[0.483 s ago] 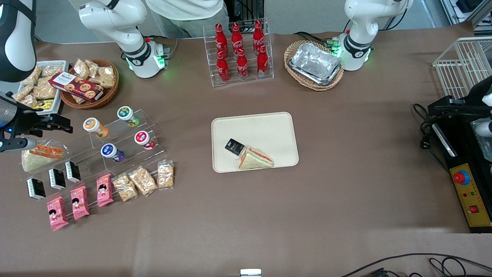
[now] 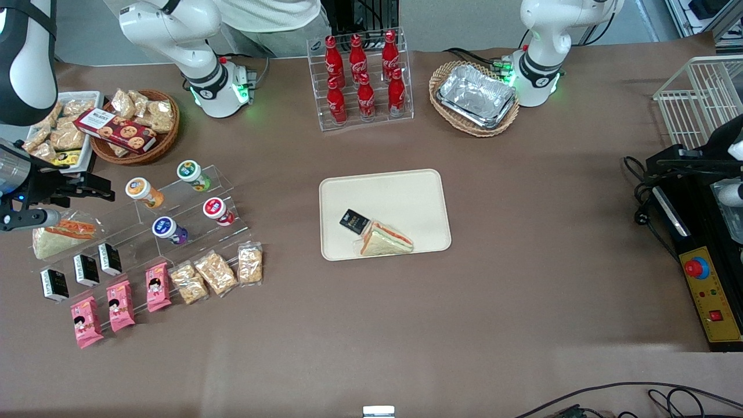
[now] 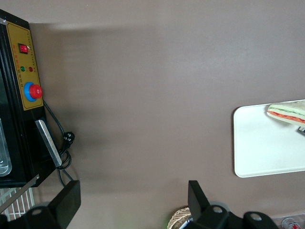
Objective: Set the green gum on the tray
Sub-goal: 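Move the right gripper over the green gum bottle on the acrylic stand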
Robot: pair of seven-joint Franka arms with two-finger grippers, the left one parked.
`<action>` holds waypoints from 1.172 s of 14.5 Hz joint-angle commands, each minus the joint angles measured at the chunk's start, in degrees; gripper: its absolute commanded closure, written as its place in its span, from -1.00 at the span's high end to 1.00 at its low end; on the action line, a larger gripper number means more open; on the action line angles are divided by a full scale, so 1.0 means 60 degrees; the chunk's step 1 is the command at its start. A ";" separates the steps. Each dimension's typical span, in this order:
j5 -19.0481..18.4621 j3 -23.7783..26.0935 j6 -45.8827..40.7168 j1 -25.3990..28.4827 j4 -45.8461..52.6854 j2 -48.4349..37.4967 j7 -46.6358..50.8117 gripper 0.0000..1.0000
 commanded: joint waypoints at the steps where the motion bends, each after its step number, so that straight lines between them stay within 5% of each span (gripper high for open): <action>1: 0.0399 -0.0002 -0.0217 0.0033 0.0041 -0.0004 0.0012 1.00; 17: 0.0077 0.1258 0.1658 0.0209 -0.5086 -0.3974 0.2326 1.00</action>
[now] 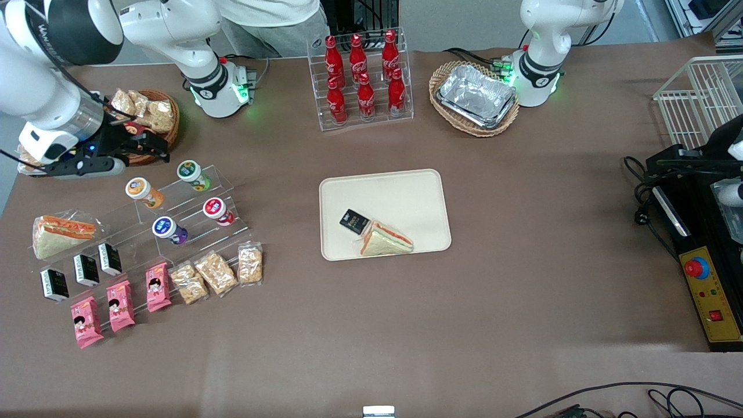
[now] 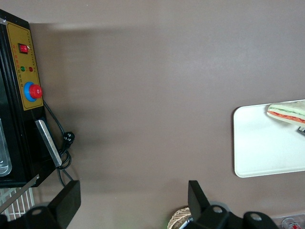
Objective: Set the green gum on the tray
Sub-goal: 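Move the right gripper over the green gum bottle on the acrylic stand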
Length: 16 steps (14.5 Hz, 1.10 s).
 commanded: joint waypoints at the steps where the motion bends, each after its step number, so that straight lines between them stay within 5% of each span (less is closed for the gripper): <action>1: -0.0102 -0.0041 0.0456 -0.0015 -0.0974 -0.0643 0.0144 1.00; 16: -0.0102 0.0281 0.3413 0.0029 -0.3552 -0.0643 0.1169 1.00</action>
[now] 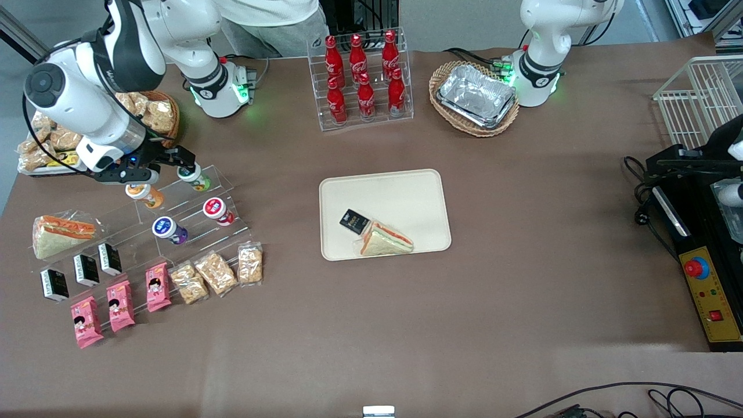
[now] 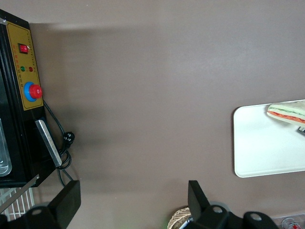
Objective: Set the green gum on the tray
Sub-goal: 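Move the right gripper over the green gum bottle on the acrylic stand, then lower the right gripper and close it on the green gum bottle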
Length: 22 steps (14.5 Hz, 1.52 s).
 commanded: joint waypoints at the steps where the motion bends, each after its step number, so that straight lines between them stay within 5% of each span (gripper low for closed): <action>1: -0.0092 0.0223 0.0703 0.0036 -0.0640 -0.0261 0.0459 1.00; 8: -0.0092 0.0223 0.1115 0.0021 -0.0978 -0.0261 0.0459 0.91; 14: -0.0092 0.0223 0.1364 0.0021 -0.1315 -0.0349 0.0459 0.65; 17: -0.0092 0.0223 0.1510 0.0021 -0.1344 -0.0363 0.0459 0.29; 20: -0.0092 0.0223 0.1481 0.0021 -0.1388 -0.0422 0.0459 -0.50; 22: -0.0092 0.0209 0.1452 0.0021 -0.1330 -0.0407 0.0445 -0.82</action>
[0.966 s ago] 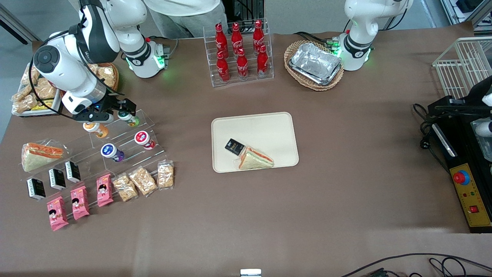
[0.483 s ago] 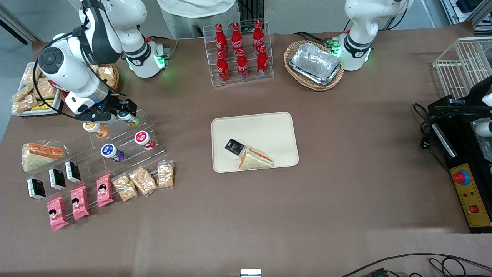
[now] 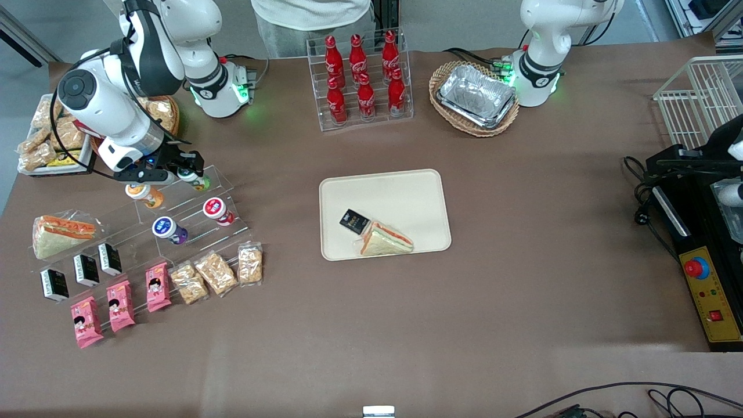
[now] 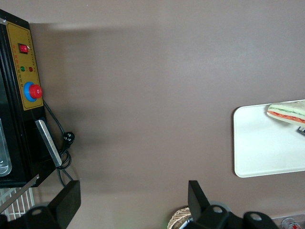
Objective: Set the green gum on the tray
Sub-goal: 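Lower the right gripper and close it on the green gum bottle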
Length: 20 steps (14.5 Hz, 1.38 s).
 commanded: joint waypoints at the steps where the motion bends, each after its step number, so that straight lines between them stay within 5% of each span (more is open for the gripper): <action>1: -0.0092 -0.0038 0.0130 0.0005 -0.0141 -0.0301 0.0067 -0.90; 14: -0.0180 -0.0302 -0.6152 -0.0215 0.6683 0.1499 -0.0257 -1.00; 18: 0.0375 0.0969 -0.6009 -0.0186 0.6744 0.1778 0.1743 -1.00; 20: 0.0625 0.2270 -0.5542 -0.0186 0.6744 0.2012 0.3383 -1.00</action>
